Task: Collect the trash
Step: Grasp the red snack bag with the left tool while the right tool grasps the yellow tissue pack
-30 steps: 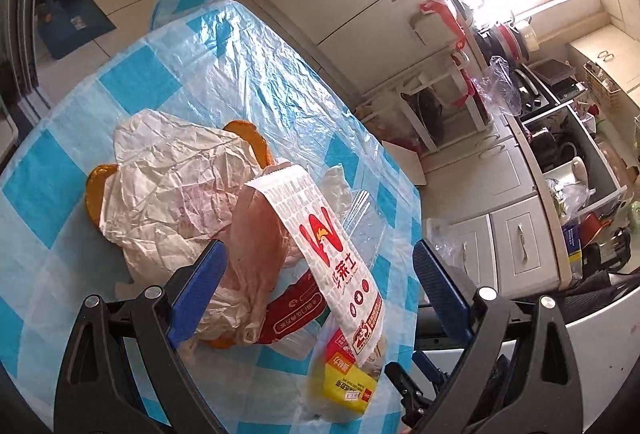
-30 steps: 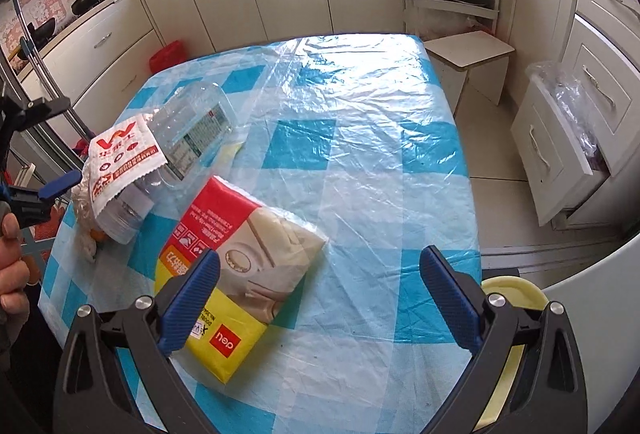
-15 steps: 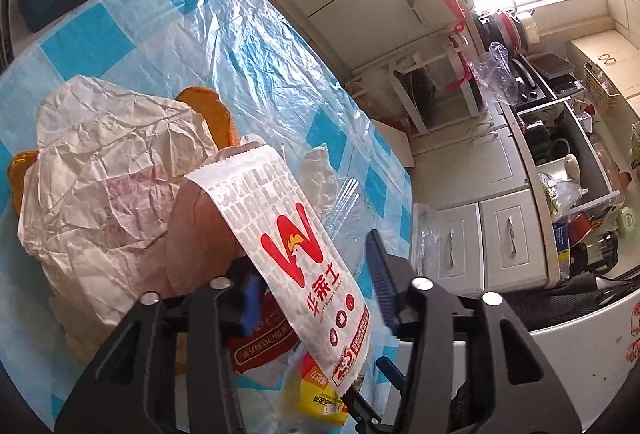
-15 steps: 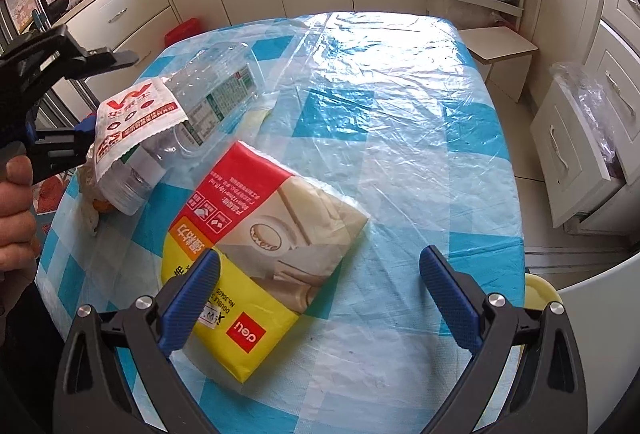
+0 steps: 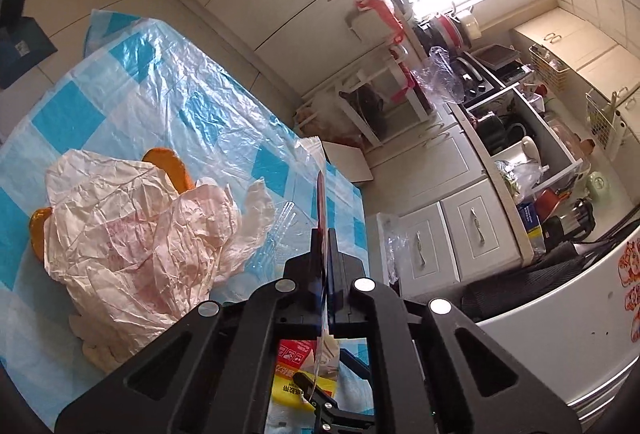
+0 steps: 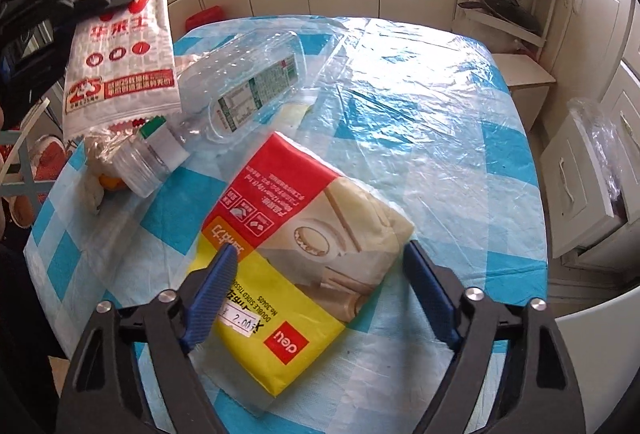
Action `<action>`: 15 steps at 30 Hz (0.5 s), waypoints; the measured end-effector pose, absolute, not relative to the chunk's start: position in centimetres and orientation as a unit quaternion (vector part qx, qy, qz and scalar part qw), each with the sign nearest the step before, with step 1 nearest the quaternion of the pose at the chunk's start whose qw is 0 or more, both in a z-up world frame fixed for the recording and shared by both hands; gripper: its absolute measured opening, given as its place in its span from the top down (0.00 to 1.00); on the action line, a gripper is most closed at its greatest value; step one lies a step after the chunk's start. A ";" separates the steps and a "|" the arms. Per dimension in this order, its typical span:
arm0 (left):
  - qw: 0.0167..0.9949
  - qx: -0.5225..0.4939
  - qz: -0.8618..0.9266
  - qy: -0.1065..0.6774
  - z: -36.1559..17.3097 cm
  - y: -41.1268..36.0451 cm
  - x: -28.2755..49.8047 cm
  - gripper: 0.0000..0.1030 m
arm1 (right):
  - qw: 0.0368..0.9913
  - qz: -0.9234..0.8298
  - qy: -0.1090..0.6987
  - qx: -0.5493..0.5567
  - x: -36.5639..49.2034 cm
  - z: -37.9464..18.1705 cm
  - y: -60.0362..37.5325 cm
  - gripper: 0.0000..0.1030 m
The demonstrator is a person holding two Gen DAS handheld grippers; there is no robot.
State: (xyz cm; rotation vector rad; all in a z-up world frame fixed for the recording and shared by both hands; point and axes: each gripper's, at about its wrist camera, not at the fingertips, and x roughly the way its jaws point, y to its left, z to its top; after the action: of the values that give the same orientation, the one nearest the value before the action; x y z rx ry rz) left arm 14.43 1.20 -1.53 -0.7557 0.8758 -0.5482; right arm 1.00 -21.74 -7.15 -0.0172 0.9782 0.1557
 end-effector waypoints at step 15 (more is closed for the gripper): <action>0.823 -0.318 -0.266 0.389 -0.3 2.0 12.5 0.98 | 0.885 0.119 0.448 0.053 0.7 -5.5 -23.2 0.98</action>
State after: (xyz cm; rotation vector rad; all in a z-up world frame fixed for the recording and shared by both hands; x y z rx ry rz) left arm 12.55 1.96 -0.32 -0.6760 0.8265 -0.5667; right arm 0.66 -23.16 -5.50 0.1107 0.9313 0.2482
